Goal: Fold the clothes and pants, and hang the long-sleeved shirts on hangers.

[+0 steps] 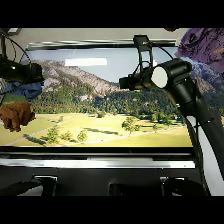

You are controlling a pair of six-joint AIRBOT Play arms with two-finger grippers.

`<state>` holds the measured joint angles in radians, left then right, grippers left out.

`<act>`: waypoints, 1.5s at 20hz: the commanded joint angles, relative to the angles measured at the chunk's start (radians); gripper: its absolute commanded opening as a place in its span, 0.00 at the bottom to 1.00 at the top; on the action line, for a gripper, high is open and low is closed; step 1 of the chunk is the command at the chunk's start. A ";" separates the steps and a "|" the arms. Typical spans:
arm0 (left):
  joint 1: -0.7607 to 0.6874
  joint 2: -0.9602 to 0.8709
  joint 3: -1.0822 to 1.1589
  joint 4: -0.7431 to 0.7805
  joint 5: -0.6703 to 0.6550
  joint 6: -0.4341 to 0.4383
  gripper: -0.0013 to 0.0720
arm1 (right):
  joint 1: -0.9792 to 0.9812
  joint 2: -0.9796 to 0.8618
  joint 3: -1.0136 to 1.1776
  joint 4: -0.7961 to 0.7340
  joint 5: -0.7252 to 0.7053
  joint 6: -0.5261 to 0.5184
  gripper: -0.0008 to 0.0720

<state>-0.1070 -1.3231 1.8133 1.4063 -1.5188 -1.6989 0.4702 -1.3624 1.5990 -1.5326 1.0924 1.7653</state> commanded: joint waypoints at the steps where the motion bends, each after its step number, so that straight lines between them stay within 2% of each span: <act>1: 0.000 0.001 0.000 0.000 0.000 0.000 0.04 | 0.001 0.001 0.000 0.002 0.000 0.000 0.06; 24: -0.001 0.000 0.000 0.000 0.000 0.000 0.04 | 0.001 0.001 0.001 0.002 0.000 0.000 0.06; 26: 0.000 0.000 0.000 -0.010 -0.029 -0.042 0.06 | 0.001 0.001 0.001 0.002 0.000 0.000 0.06; 27: 0.001 -0.003 0.000 0.014 -0.040 -0.048 0.29 | 0.001 0.001 0.001 0.002 0.000 0.000 0.06; 28: 0.008 -0.009 0.000 0.062 -0.071 -0.048 0.77 | 0.001 0.001 0.001 0.002 -0.004 0.000 0.06; 29: 0.019 -0.016 -0.009 0.146 -0.105 -0.047 1.00 | 0.001 0.001 0.001 0.002 -0.008 0.000 0.06; 30: 0.038 -0.015 -0.047 0.243 -0.098 -0.047 1.00 | 0.001 0.001 0.001 0.002 -0.011 0.000 0.06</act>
<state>-0.0929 -1.3319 1.7992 1.4761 -1.5742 -1.7306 0.4702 -1.3624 1.5990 -1.5322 1.0904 1.7653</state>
